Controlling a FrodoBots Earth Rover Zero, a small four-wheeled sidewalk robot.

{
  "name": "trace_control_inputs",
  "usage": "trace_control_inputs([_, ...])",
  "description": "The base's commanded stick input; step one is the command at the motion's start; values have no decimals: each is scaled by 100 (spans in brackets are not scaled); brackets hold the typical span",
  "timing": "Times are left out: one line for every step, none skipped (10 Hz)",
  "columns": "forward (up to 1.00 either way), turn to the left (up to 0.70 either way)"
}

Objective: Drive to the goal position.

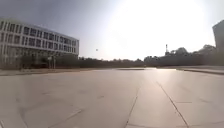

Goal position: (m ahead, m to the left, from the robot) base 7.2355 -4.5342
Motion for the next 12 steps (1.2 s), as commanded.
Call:
trace_control_inputs([68, 0])
trace_control_inputs([68, 0])
trace_control_inputs([68, 0])
trace_control_inputs([68, 0])
trace_control_inputs([68, 0])
trace_control_inputs([68, 0])
trace_control_inputs([68, 0])
trace_control_inputs([68, 0])
trace_control_inputs([68, 0])
trace_control_inputs([68, 0])
trace_control_inputs([68, 0])
trace_control_inputs([68, 0])
